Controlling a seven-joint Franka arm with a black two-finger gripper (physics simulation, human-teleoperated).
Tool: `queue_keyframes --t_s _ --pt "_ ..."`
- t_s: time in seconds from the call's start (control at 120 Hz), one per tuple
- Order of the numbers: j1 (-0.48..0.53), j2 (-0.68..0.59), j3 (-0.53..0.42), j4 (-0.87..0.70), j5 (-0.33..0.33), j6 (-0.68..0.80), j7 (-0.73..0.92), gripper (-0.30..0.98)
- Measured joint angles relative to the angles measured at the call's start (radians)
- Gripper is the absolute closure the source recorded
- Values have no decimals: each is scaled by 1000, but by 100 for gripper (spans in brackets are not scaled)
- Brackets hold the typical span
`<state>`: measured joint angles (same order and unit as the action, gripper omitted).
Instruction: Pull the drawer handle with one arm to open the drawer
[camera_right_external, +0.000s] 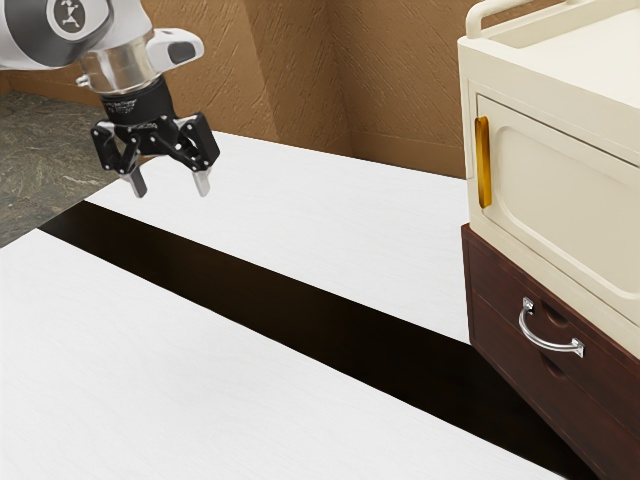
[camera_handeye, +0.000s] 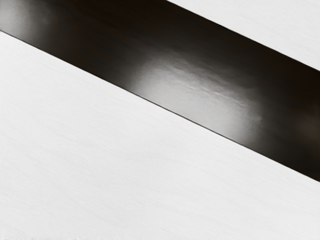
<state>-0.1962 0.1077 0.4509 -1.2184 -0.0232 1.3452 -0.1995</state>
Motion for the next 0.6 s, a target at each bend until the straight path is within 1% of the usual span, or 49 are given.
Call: queue_keyframes --t_s 0.15,0.233,0.308,0.4,0.6 --pt "25 -1 0 5 -24 -3 -18 0" --pt "20 -52 -9 144 -34 -4 -28 0" --pt "37 -78 -45 197 -37 -4 -35 0" --pt "39 -80 -75 212 -38 3 -42 0" --pt "-10 -56 -75 206 -36 43 -55 0"
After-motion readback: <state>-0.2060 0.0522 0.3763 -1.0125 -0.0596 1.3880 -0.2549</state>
